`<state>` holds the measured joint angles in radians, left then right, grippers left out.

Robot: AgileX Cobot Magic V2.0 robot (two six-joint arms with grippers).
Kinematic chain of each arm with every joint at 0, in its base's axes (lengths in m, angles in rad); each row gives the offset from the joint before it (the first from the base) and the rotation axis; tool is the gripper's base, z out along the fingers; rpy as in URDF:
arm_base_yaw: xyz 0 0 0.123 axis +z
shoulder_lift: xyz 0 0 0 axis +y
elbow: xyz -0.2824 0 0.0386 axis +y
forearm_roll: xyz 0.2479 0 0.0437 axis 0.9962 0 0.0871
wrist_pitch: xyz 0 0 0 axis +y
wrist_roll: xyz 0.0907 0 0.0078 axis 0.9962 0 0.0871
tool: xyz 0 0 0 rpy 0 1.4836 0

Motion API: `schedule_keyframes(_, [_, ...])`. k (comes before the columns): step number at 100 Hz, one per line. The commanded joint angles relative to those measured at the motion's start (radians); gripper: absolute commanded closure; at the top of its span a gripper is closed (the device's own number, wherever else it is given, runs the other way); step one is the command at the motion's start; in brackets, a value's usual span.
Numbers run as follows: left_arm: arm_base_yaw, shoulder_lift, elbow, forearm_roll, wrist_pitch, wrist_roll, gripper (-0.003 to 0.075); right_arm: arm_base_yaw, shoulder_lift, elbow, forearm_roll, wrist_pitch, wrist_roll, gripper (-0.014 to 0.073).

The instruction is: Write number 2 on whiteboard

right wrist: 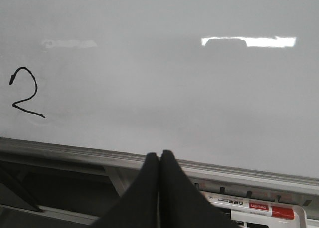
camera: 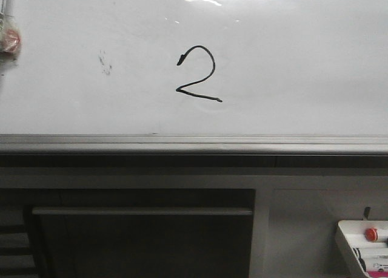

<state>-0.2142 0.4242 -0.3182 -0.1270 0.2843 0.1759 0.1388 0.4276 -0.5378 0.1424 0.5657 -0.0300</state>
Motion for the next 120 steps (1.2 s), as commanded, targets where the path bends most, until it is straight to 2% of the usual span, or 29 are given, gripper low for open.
schedule_keyframes(1, [0.012, -0.067, -0.005, -0.003, -0.085, -0.007, 0.0738, -0.004, 0.004, -0.026, 0.005, -0.071, -0.002, 0.0666])
schedule_keyframes(31, [0.125, -0.352, 0.201, 0.008, -0.157, -0.007, 0.0738, -0.004, 0.004, -0.026, 0.005, -0.071, -0.002, 0.0666])
schedule_keyframes(53, [0.149, -0.458, 0.355, 0.004, -0.320, -0.007, 0.0738, -0.004, 0.004, -0.026, 0.005, -0.071, -0.002, 0.0666])
schedule_keyframes(67, [0.149, -0.456, 0.350, -0.008, -0.247, -0.007, 0.0738, -0.004, 0.004, -0.026, 0.005, -0.069, -0.002, 0.0666])
schedule_keyframes(120, [0.149, -0.456, 0.350, -0.008, -0.243, -0.007, 0.0738, -0.004, 0.004, -0.026, 0.005, -0.069, -0.002, 0.0666])
